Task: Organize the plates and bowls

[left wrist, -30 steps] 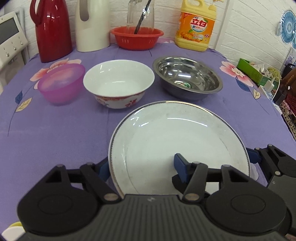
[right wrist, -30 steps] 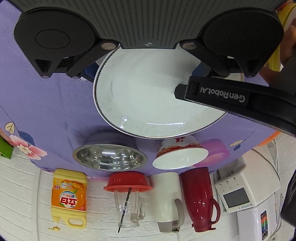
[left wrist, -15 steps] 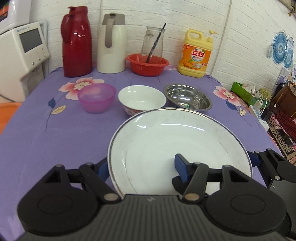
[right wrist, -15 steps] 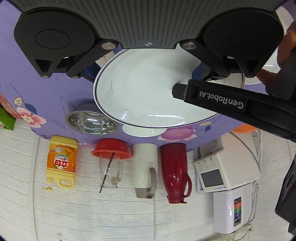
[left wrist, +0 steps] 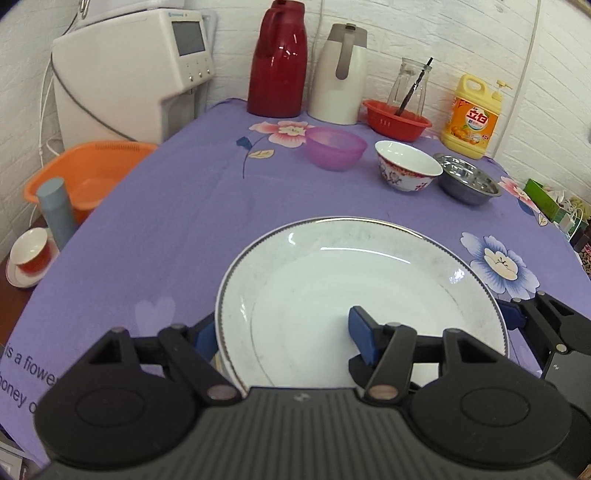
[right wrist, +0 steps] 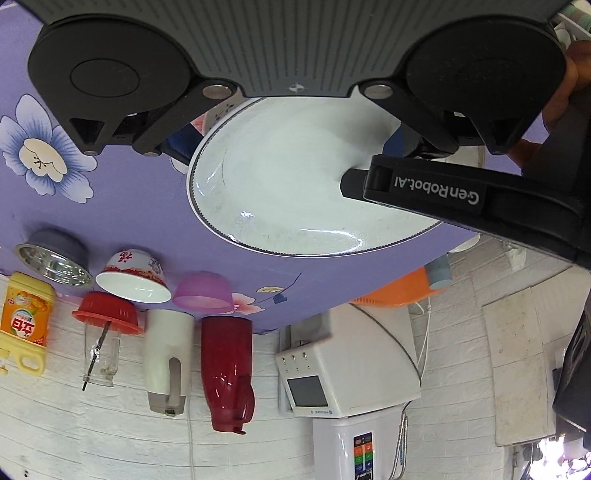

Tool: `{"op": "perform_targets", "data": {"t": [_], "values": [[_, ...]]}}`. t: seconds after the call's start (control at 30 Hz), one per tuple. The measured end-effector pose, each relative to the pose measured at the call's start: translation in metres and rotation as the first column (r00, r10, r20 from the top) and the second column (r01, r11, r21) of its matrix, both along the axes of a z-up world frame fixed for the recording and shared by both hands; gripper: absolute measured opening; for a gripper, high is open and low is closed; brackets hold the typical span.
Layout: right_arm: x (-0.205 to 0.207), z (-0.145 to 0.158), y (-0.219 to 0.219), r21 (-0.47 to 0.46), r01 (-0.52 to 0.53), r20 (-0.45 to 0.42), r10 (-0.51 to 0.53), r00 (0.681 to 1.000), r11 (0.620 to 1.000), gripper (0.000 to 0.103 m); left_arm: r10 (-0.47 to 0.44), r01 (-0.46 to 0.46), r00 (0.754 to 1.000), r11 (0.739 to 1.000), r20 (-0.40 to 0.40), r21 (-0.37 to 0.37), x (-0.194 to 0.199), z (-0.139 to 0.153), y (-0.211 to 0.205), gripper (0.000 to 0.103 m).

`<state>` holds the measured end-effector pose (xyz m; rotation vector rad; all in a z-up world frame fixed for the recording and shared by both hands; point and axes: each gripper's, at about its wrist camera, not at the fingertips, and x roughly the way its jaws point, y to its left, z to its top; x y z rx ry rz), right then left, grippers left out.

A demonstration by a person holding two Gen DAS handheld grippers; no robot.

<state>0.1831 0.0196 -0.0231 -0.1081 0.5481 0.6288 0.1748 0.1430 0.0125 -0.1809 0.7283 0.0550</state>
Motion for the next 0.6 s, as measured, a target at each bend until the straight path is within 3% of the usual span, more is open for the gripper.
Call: {"op": "perform_targets", "data": {"t": [0.23,0.33,0.6], "values": [[0.002,-0.012,0.004,-0.009,-0.008,-0.04,0.007,0.999,1.0,0.103,-0.014,0.012,0.999,0.998,0.035,0.059,-0.003,-0.01,-0.003,0.064],[0.0,-0.014,0.007,-0.024,-0.02,-0.041,0.019,0.999,1.0,0.103,0.0,0.0,1.0,1.0,0.006,0.02,0.001,-0.021,0.006,0.065],[0.0,-0.01,-0.005,0.034,-0.002,-0.027,0.003,1.0,0.999,0.103,-0.036,0.033,0.997,0.999,0.075,0.036,-0.002,-0.011,0.005,0.068]]}}
